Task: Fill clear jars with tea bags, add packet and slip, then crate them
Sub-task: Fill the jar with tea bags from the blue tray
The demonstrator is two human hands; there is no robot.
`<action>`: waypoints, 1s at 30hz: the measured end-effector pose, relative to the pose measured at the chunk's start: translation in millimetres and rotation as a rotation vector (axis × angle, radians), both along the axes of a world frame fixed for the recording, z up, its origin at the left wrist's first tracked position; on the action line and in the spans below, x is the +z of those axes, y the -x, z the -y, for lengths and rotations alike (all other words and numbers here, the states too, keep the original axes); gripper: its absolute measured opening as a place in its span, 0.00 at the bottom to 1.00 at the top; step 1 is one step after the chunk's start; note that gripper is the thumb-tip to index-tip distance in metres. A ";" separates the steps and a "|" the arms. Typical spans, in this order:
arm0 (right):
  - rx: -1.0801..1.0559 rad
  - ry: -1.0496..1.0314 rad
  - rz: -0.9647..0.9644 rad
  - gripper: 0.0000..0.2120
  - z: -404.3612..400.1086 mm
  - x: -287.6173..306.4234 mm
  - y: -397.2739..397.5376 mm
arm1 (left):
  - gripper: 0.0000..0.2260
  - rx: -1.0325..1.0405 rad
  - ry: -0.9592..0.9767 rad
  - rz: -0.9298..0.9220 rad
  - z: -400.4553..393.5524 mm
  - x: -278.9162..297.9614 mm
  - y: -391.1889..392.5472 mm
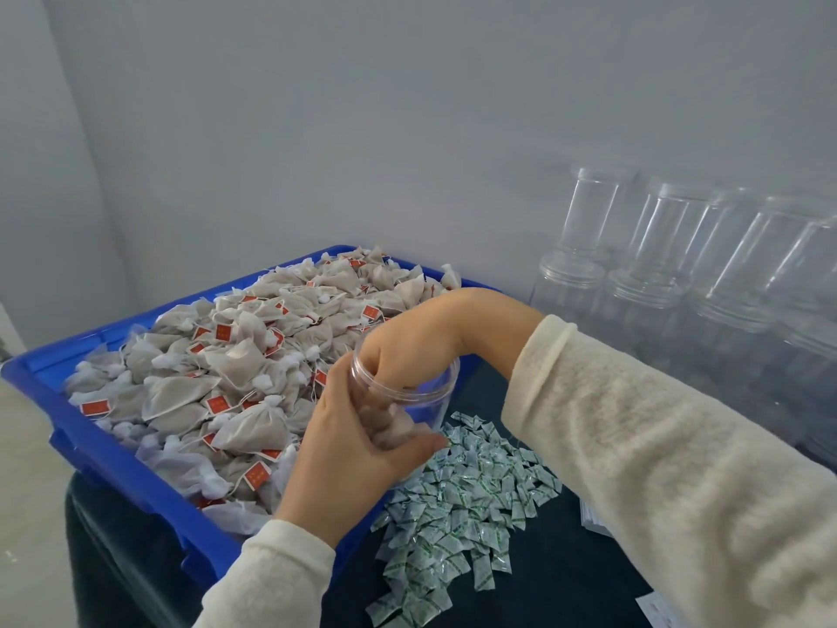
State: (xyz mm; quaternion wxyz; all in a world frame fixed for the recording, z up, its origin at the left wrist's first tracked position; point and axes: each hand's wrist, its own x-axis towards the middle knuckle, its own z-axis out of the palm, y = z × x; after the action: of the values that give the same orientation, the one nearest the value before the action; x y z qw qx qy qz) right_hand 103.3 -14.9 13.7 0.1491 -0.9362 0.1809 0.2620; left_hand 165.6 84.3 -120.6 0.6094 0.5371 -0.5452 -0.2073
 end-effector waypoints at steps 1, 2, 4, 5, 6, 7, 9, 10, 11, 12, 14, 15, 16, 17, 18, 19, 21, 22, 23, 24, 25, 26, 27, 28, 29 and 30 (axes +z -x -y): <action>-0.036 -0.033 0.037 0.12 0.0 1.3 0.1 | 0.36 0.002 -0.018 0.001 0.1 -0.7 -0.3; -0.060 -0.070 0.061 0.14 -0.3 4.0 2.0 | 0.36 0.008 -0.030 0.010 0.4 -1.7 -0.9; -0.079 -0.098 0.098 0.14 1.1 8.8 6.5 | 0.36 0.030 -0.038 0.033 0.4 -2.2 -1.8; -0.095 -0.129 0.129 0.13 1.5 13.4 9.7 | 0.36 0.032 -0.034 0.032 0.5 -2.1 -1.8; -0.119 -0.152 0.170 0.10 4.9 19.2 13.5 | 0.36 0.026 -0.027 0.023 0.5 -2.6 -1.9; -0.138 -0.172 0.229 0.08 8.1 26.2 18.6 | 0.37 0.018 -0.023 0.016 0.4 -3.1 -1.7; -0.188 -0.194 0.352 0.07 18.8 42.1 31.4 | 0.37 0.020 -0.028 0.010 -0.3 -3.2 -1.0; -0.220 -0.195 0.412 0.07 25.3 48.5 37.7 | 0.38 0.026 -0.026 0.016 -0.5 -3.0 -1.2; -0.262 -0.193 0.476 0.07 31.9 51.5 42.5 | 0.38 0.034 -0.021 0.031 -0.5 -2.6 -1.1; -0.310 -0.172 0.533 0.08 39.9 49.8 45.1 | 0.38 0.041 -0.015 0.046 -0.4 -2.3 -1.2; -0.430 -0.090 0.600 0.10 58.5 34.2 44.2 | 0.39 0.057 -0.009 0.064 -0.5 -1.9 -2.0; -0.484 -0.033 0.594 0.11 67.6 21.4 40.9 | 0.39 0.067 -0.014 0.070 -0.6 -1.5 -1.8; -0.525 0.034 0.555 0.12 77.0 5.8 36.4 | 0.39 0.077 -0.024 0.075 -0.8 -1.5 -1.9; -0.554 0.100 0.498 0.13 85.4 -10.7 32.1 | 0.40 0.083 -0.035 0.080 -1.1 -1.7 -2.0; -0.582 0.169 0.440 0.12 93.6 -28.0 28.4 | 0.41 0.086 -0.041 0.083 -1.1 -1.9 -2.1; -0.610 0.229 0.399 0.11 101.3 -44.9 25.9 | 0.41 0.086 -0.044 0.087 -1.1 -2.1 -2.3; -0.662 0.308 0.365 0.08 116.1 -73.6 22.9 | 0.43 0.095 -0.063 0.097 -0.9 -2.5 -2.9; -0.692 0.327 0.364 0.07 123.2 -84.0 21.5 | 0.45 0.103 -0.077 0.096 -0.8 -3.0 -3.0; -0.723 0.336 0.361 0.07 129.2 -92.1 19.6 | 0.47 0.107 -0.091 0.094 -0.7 -3.8 -2.8; -0.754 0.340 0.349 0.07 134.8 -98.8 16.9 | 0.48 0.105 -0.101 0.094 -0.9 -4.5 -2.9; -0.781 0.346 0.325 0.07 138.8 -103.8 14.0 | 0.47 0.101 -0.105 0.097 -1.2 -4.2 -2.4; -0.813 0.354 0.290 0.07 141.6 -108.1 11.4 | 0.47 0.097 -0.106 0.099 -1.7 -4.0 -2.2; -0.833 0.365 0.237 0.06 142.7 -111.6 9.0 | 0.47 0.093 -0.106 0.101 -2.3 -3.6 -1.8; -0.835 0.367 0.188 0.07 145.7 -116.1 6.2 | 0.46 0.089 -0.106 0.101 -2.1 -3.5 -1.9; -0.826 0.358 0.152 0.13 148.0 -120.3 5.0 | 0.45 0.084 -0.108 0.100 -2.9 -3.3 -1.6; -0.816 0.342 0.131 0.18 150.1 -123.7 4.0 | 0.45 0.082 -0.110 0.101 -2.7 -3.2 -1.5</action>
State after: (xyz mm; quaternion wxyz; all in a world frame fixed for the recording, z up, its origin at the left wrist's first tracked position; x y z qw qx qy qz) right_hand 99.2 -165.1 -110.0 0.0945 -0.8140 0.5663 0.0883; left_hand 167.1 87.0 -123.8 0.5589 0.6012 -0.5405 -0.1845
